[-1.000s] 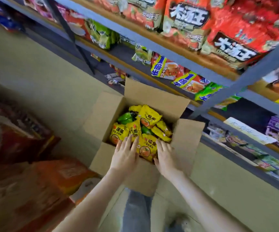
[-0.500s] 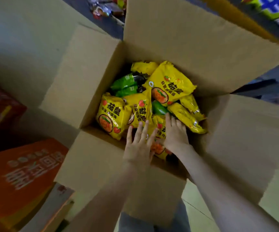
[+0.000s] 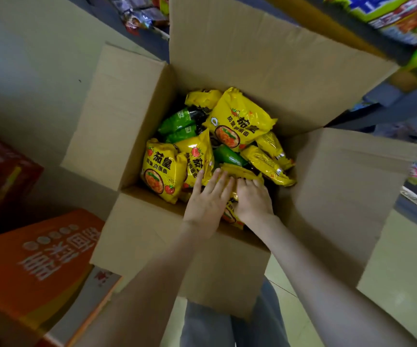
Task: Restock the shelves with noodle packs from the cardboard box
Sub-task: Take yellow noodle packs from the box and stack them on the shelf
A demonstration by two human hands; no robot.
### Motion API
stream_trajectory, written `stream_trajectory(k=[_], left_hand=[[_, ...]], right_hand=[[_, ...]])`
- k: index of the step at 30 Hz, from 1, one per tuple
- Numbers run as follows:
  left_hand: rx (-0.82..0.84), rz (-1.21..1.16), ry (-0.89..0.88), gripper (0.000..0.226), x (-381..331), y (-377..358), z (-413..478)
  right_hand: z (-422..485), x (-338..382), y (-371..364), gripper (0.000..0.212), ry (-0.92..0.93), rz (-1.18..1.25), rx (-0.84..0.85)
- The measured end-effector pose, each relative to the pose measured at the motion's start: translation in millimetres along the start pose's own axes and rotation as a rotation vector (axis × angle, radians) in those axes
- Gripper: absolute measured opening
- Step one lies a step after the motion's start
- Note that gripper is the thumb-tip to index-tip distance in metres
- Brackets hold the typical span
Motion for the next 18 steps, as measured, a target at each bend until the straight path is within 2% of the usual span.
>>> stream_trajectory(k=[3,5,10,15,18], left_hand=[[0.012,0.069,-0.092,0.074,0.8,7.7,-3.0],[0.008,0.090,-0.170,0.062,0.1,18.9,-6.1],[0.068,-0.090,-0.235,0.038,-9.9,62.7,-35.0],[-0.026,-0.188,-0.270,0.035,-29.4,166.3,-95.9],[-0.125,-0.054,-0.254,0.043,-50.9,247.0,-136.6]], right_hand=[[-22.9,2.5,5.4,0.044,0.052,-0.004,-0.077],[-44.5,3.4,7.7,0.048,0.094,-0.010,-0.175],[-102.6,-8.4,44.3,0.052,0.147,0.020,-0.329],[-183.7,-25.6,136.0,0.052,0.208,0.092,-0.432],[-240.4,-34.9,199.7,0.039,0.212,0.171,-0.472]])
Point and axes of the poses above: each hand's wrist, its own z-axis towards the middle knuckle, its own y-axis out of the back of the hand, x = y × z, the point moved 1 cm from there along z, towards the middle knuckle, and after that the axes turned 1 degree about -x, right-handed, at the moved point
